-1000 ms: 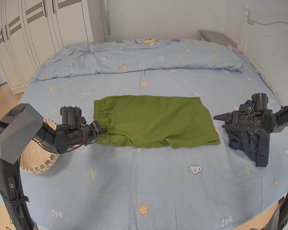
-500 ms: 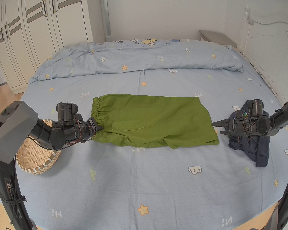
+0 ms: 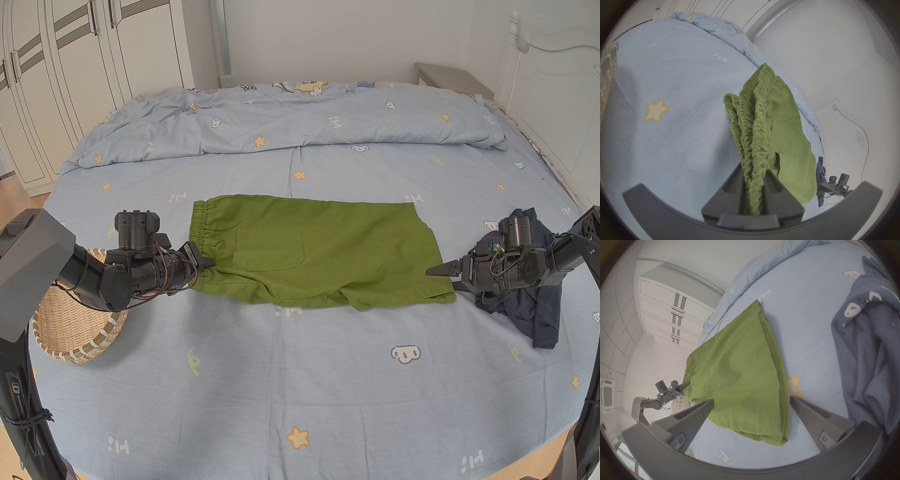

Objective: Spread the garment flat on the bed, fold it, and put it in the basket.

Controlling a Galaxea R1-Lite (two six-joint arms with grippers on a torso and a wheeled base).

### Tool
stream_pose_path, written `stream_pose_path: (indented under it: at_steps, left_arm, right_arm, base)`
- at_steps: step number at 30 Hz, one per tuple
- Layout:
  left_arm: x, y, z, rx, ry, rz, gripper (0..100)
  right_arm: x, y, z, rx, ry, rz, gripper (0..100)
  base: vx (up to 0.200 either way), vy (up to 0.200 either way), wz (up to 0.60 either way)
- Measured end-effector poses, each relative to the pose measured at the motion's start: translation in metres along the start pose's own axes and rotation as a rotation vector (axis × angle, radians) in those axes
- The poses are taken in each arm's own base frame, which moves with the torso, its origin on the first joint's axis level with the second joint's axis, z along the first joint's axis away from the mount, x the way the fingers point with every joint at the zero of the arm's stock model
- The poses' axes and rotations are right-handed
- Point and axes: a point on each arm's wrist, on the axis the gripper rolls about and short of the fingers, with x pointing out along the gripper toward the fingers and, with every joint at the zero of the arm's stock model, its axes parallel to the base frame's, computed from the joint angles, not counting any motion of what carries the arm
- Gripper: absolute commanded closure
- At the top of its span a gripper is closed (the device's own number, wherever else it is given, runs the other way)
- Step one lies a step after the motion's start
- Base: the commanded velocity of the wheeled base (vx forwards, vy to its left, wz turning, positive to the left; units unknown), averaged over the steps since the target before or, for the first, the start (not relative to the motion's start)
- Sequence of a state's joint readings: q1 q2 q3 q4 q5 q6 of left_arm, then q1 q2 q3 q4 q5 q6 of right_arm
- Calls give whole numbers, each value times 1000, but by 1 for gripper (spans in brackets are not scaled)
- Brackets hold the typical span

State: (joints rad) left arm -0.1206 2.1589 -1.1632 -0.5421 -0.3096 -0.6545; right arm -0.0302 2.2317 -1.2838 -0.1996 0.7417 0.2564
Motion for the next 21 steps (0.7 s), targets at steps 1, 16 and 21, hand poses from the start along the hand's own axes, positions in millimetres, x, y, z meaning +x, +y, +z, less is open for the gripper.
stream_pose_path:
  at_steps: [1, 16, 21]
  left_arm:
    - [0, 0, 0, 0, 0, 0, 100]
    - [0, -1, 1, 1, -4, -2, 100]
    - [-1, 0, 1, 0, 4, 0, 100]
  right_arm:
    - [2, 2, 1, -3, 3, 7, 0]
    - [16, 12, 4, -14, 23, 63, 100]
    - [13, 9, 4, -5, 20, 56, 100]
  base:
    - [0, 0, 0]
    - [0, 0, 0]
    - [0, 0, 0]
